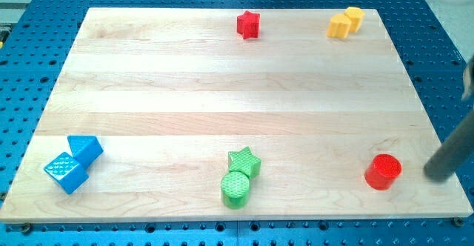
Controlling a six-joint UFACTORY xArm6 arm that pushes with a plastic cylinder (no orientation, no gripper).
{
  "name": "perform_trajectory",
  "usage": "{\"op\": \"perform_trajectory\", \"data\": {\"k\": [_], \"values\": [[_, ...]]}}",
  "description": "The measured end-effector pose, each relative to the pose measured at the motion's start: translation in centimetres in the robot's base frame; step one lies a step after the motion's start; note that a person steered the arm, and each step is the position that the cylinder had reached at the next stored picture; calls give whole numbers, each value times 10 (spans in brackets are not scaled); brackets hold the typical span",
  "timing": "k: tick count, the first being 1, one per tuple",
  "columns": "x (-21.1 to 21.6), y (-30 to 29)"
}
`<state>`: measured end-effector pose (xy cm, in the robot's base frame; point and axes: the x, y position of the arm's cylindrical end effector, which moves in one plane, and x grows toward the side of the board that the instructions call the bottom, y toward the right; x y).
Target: Move red circle towards red star
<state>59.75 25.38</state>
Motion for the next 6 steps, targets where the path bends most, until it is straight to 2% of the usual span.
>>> {"op": "perform_trajectory", "data": {"k": [1,2,3,4,5,6], "values": [[-12,-68],[-80,-113],[-169,-190],[-204,-212],[-183,-190],[-240,-186]]}}
